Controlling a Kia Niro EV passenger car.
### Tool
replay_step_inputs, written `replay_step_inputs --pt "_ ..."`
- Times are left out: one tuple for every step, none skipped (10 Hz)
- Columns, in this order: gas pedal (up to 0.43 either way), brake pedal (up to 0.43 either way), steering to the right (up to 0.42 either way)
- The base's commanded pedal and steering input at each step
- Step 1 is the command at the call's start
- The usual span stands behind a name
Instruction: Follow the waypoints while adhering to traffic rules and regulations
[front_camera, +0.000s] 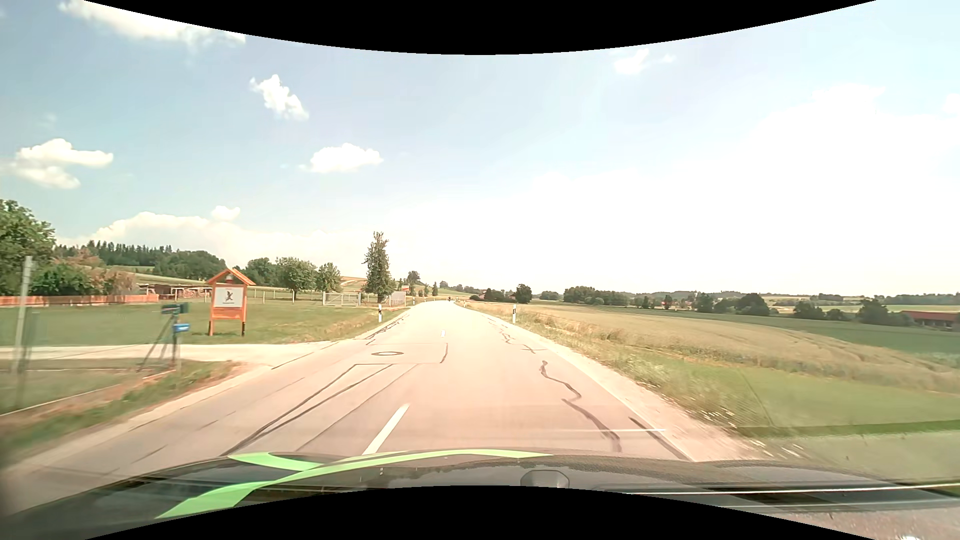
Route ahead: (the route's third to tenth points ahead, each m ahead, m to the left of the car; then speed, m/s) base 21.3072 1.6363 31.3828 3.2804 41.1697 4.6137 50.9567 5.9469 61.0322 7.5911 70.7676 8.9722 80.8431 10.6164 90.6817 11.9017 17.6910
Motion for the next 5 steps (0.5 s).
replay_step_inputs --pt "0.421 0.0 -0.037" --pt "0.461 0.0 -0.036" --pt "0.461 0.0 -0.037" --pt "0.461 0.0 -0.037" --pt "0.461 0.0 -0.036"
